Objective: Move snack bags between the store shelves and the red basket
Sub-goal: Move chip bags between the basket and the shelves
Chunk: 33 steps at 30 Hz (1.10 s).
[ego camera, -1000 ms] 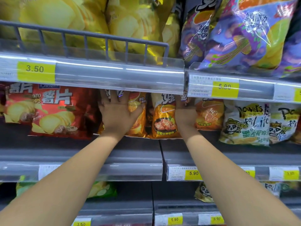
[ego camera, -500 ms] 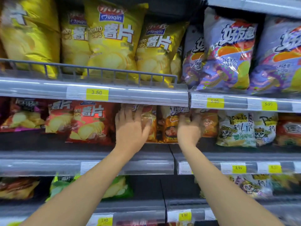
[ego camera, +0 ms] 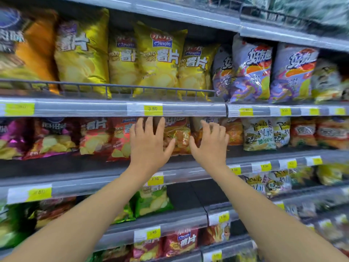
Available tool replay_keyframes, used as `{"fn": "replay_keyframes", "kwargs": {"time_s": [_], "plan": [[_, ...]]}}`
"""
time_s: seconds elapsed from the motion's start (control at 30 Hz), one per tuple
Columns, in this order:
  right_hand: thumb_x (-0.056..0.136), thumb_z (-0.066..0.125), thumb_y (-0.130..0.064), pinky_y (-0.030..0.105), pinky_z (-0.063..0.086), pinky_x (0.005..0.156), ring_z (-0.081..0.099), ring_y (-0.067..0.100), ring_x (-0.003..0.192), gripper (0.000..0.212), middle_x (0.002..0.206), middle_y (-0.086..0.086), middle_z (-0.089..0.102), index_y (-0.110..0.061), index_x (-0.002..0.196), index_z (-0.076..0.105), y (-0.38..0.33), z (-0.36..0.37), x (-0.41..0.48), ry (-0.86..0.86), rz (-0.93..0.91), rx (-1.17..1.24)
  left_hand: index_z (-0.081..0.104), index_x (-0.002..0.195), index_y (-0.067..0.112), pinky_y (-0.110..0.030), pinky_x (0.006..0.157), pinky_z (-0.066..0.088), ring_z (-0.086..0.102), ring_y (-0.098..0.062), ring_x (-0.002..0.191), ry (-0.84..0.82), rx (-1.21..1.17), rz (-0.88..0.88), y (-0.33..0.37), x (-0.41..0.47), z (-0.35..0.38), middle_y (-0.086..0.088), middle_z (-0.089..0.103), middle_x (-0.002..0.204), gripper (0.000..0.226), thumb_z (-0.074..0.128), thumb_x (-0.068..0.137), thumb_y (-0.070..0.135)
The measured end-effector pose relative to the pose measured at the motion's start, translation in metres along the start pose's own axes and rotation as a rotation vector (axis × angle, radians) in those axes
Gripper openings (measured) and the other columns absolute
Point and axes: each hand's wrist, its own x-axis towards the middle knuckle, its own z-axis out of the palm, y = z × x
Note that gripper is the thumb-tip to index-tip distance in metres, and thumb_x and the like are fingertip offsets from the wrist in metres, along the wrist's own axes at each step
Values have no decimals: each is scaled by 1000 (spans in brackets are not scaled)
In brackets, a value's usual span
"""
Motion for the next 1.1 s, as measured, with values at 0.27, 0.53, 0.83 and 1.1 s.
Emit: {"fn": "replay_keyframes", "kwargs": {"time_s": [0.27, 0.53, 0.83, 1.1], "plan": [[84, 47, -53, 48, 42, 87, 46, 37, 113, 67, 123, 21, 52, -13, 138, 45, -29, -44, 51, 146, -114, 25, 49, 138, 14, -48, 88, 45, 52, -39, 112, 273, -104, 158, -17, 31, -52, -19, 55, 130, 63, 47, 89, 53], [88, 43, -57, 50, 31, 100, 33, 39, 127, 69, 138, 24, 38, -25, 148, 30, -24, -48, 130, 93, -91, -5, 26, 151, 24, -55, 106, 32, 31, -44, 136, 241, 40, 108, -7, 112, -58, -21, 25, 155, 72, 33, 89, 60], [73, 57, -76, 50, 29, 106, 29, 44, 133, 104, 148, 29, 25, -45, 149, -6, -18, -22, 216, -300, 38, 215, -3, 152, 40, -65, 109, 18, 5, -47, 143, 79, 138, -119, 1, 195, -45, -14, -7, 161, 89, 38, 82, 77], [62, 80, -59, 42, 37, 106, 33, 48, 133, 124, 152, 28, 1, -53, 145, -11, -2, 18, 238, -441, 57, 468, 2, 148, 52, -57, 116, 15, -1, -52, 142, 22, -107, -317, 0, 210, -19, -7, -23, 158, 98, 50, 69, 83]]}}
